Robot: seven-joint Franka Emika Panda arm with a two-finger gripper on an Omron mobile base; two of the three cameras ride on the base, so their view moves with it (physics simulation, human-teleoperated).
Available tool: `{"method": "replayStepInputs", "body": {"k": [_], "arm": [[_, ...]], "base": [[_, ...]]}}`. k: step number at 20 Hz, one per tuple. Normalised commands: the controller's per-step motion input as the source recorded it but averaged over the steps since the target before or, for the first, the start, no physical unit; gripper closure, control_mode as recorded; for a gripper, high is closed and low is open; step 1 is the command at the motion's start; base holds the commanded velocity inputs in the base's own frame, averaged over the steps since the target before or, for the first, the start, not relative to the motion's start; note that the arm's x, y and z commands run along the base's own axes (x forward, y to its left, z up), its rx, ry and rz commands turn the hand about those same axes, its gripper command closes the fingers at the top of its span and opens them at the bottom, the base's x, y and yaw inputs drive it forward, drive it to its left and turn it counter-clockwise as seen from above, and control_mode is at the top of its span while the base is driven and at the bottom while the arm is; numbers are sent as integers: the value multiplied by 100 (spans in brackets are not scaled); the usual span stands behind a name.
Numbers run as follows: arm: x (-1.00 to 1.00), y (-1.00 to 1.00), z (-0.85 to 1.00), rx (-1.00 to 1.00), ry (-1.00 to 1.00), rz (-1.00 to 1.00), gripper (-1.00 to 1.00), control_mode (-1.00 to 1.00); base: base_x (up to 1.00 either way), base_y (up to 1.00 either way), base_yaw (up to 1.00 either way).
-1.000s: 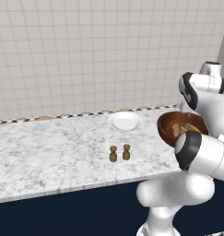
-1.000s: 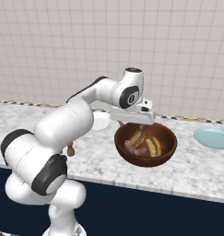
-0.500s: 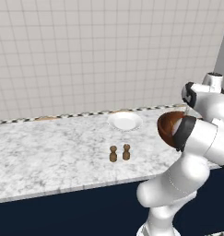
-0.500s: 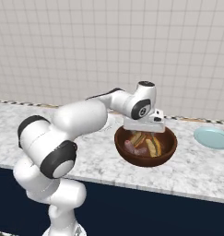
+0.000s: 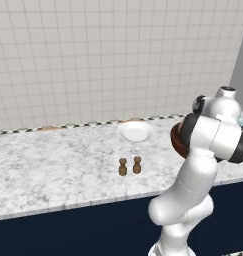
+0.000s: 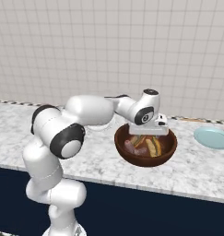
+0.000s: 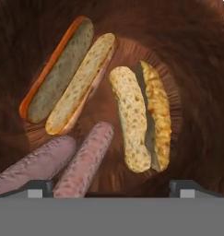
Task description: Place one bun and one sausage from the bowl on each plate.
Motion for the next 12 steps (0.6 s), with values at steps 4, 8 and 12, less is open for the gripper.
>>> {"method": "replayStepInputs", "body": {"k": [4,8,12], "arm": [[33,-21,-31,0,0,6,-100,-100],[13,-9,-47,0,0,2,-100,-100],[21,-13,-12,0,0,0,-100,-100]], "base": [[0,0,0],[0,0,0],[0,0,0]]}}
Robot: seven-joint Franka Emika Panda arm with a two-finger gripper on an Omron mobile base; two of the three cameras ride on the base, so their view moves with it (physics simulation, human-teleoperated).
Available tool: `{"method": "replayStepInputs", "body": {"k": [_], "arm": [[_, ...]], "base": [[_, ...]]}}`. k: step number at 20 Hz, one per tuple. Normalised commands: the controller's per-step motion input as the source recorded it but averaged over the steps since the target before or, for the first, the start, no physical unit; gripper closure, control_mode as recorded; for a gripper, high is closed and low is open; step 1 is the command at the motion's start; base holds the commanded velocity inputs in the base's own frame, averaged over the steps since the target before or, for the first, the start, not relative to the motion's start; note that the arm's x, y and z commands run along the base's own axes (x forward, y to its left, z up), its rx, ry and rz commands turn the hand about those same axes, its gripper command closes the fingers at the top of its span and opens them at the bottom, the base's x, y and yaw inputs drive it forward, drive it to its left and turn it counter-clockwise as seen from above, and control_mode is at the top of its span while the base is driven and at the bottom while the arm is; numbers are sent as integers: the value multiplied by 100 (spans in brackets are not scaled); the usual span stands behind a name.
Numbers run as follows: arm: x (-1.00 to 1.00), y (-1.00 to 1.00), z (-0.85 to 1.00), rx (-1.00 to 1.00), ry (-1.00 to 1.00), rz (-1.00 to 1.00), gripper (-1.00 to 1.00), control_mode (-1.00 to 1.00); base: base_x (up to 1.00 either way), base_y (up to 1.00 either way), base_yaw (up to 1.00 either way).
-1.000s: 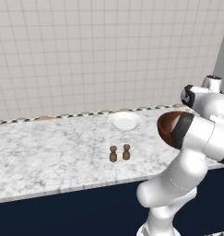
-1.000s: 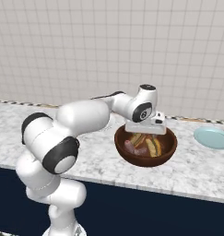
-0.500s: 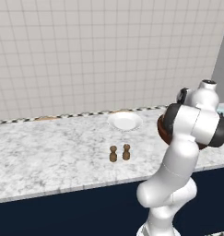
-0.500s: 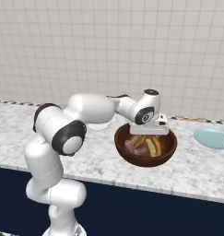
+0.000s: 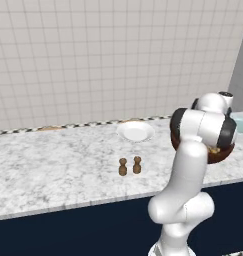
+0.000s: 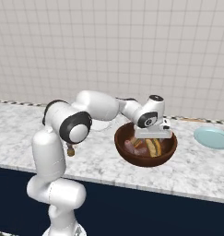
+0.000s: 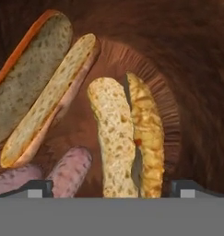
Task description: Place one bun and one sausage from the bowl on each plate.
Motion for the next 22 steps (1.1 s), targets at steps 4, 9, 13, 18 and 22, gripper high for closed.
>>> {"method": "replayStepInputs", "body": {"k": [4,9,13,18,22], "arm": [[43,-5,-30,0,0,0,-100,-100],[14,-28,-50,0,0,0,-100,-100],[4,-12,-20,1,0,0,-100,-100],[0,0,-18,0,-1,0,100,-100],[-12,4,-22,0,-7,0,100,-100]], "base": [[0,0,0],[0,0,0],[0,0,0],[0,0,0],[0,0,0]]}}
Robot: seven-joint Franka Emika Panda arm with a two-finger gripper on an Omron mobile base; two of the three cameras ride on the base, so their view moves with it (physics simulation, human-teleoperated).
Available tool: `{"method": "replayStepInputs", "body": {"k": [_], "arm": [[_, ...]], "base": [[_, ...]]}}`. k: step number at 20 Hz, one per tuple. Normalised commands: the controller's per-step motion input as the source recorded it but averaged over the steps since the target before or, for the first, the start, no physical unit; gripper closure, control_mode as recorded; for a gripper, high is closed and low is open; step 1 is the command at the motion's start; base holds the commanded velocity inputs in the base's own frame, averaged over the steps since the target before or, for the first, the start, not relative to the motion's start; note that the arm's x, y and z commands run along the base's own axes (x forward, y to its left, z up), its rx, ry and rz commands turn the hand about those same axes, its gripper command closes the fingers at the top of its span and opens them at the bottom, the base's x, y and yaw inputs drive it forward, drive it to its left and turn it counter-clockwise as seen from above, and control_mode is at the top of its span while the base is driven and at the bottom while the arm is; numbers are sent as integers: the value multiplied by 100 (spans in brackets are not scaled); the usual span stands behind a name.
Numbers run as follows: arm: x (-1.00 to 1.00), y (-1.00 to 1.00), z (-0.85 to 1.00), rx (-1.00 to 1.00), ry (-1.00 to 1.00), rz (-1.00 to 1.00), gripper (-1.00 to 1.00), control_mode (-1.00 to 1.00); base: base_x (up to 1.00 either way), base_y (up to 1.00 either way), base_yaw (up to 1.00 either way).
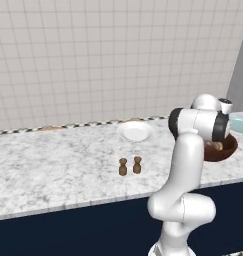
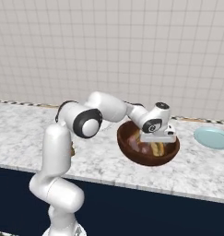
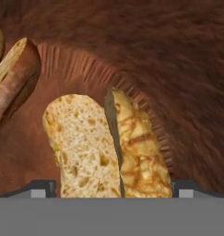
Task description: Place one bun and one sausage from the bowl on each plate.
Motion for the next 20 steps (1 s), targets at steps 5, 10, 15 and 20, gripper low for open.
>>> {"method": "replayStepInputs", "body": {"k": [5,10,15,20], "arm": [[-5,6,31,0,-5,-3,100,-100],[-8,30,96,0,2,-1,100,-100],[-12,97,84,0,-3,-8,100,-100],[22,100,68,1,-10,-2,100,-100]], "base": [[0,0,0],[0,0,0],[0,0,0],[0,0,0]]}}
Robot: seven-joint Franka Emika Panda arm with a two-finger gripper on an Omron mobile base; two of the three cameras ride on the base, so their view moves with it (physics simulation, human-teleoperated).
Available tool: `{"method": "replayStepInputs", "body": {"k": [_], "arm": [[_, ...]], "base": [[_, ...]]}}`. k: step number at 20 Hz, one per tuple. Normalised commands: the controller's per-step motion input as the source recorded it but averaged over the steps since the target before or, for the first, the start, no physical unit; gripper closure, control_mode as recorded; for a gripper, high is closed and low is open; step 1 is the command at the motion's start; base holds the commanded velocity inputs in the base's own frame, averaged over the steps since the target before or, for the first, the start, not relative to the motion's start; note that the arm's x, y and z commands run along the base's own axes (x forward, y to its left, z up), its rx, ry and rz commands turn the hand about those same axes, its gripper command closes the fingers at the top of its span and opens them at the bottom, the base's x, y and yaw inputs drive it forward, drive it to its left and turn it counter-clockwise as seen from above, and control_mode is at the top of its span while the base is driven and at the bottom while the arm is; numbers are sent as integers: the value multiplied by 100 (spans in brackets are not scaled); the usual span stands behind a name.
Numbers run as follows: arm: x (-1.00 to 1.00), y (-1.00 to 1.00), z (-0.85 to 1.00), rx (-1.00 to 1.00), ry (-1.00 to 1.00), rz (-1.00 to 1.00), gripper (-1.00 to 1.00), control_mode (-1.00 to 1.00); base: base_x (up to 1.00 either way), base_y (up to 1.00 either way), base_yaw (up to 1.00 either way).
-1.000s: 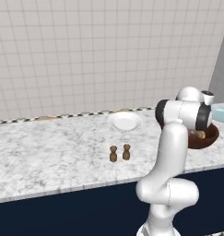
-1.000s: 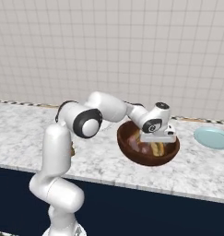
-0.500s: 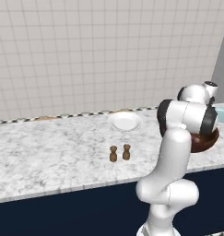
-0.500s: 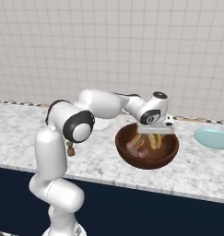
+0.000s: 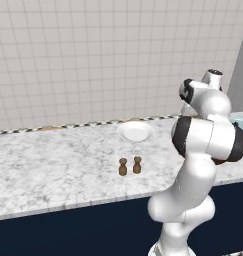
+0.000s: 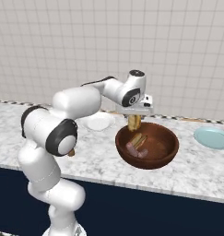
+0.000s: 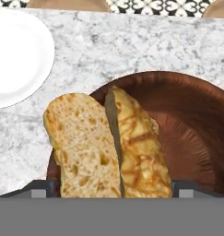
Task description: Place one bun and one sausage from the bowl on each plate.
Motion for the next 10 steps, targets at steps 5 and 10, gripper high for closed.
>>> {"method": "replayStepInputs", "body": {"k": [5,10], "arm": [[63,100,28,5,-3,0,100,-100],[89,100,-3,3,0,0,100,-100]], "base": [[0,0,0],[0,0,0]]}}
